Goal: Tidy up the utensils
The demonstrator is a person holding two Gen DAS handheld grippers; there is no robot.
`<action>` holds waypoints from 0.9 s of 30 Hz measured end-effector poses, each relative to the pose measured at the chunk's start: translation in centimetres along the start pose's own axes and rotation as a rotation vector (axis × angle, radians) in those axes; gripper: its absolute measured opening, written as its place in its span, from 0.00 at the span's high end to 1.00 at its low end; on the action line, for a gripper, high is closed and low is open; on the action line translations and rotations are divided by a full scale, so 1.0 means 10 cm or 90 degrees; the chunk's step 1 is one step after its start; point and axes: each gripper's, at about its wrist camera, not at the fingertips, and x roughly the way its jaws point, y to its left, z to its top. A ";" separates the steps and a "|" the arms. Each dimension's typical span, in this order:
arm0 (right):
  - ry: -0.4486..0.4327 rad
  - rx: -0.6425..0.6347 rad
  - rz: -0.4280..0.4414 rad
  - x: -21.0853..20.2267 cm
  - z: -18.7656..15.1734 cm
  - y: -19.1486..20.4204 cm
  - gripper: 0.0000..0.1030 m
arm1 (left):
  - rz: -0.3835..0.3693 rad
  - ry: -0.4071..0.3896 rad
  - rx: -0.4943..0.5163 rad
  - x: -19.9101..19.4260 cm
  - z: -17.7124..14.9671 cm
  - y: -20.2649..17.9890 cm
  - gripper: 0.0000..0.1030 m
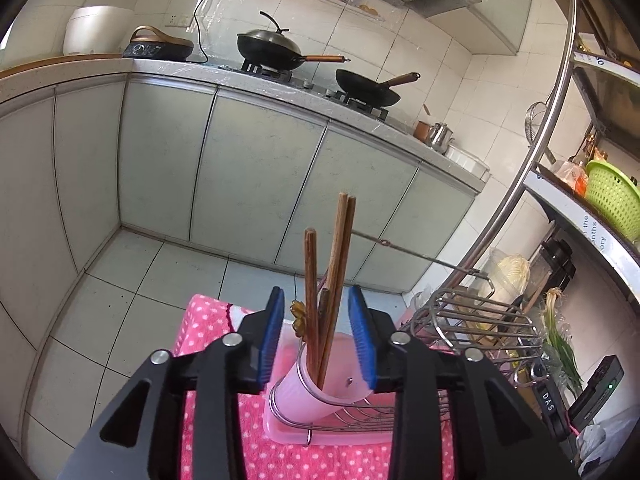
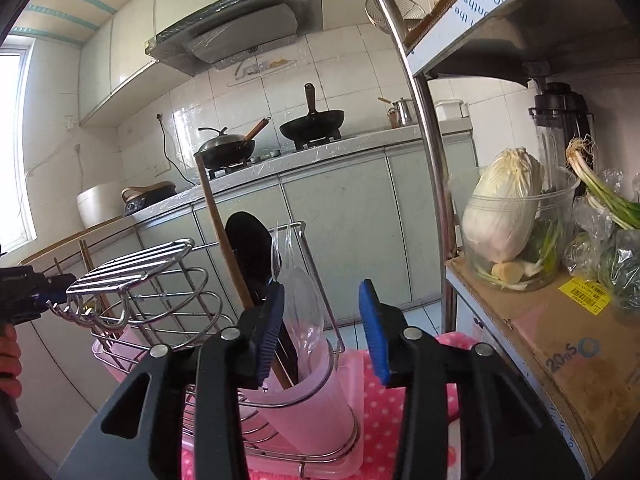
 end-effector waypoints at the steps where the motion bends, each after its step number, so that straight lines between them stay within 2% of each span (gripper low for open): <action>1: 0.000 -0.003 -0.003 -0.01 0.01 0.01 0.61 | 0.002 -0.005 0.002 -0.03 0.01 -0.01 0.66; 8: -0.002 0.005 -0.007 -0.18 0.04 0.00 0.61 | 0.003 -0.030 0.005 -0.24 0.08 -0.04 0.64; 10: 0.002 0.002 -0.008 -0.25 0.04 0.03 0.61 | 0.002 -0.036 0.011 -0.32 0.07 -0.06 0.60; 11: 0.007 0.004 -0.006 -0.29 0.03 0.04 0.61 | 0.001 -0.038 0.015 -0.36 0.06 -0.08 0.55; 12: 0.014 0.005 -0.004 -0.32 0.02 0.06 0.61 | 0.002 -0.040 0.022 -0.40 0.04 -0.10 0.51; 19: 0.055 0.000 0.018 -0.55 -0.08 0.26 0.61 | 0.014 -0.037 0.071 -0.59 -0.24 -0.26 0.49; 21: 0.067 -0.006 0.026 -0.62 -0.10 0.33 0.52 | 0.011 -0.020 0.075 -0.60 -0.36 -0.29 0.48; 27: 0.081 -0.022 0.040 -0.84 -0.18 0.57 0.42 | 0.014 0.028 0.078 -0.53 -0.71 -0.39 0.47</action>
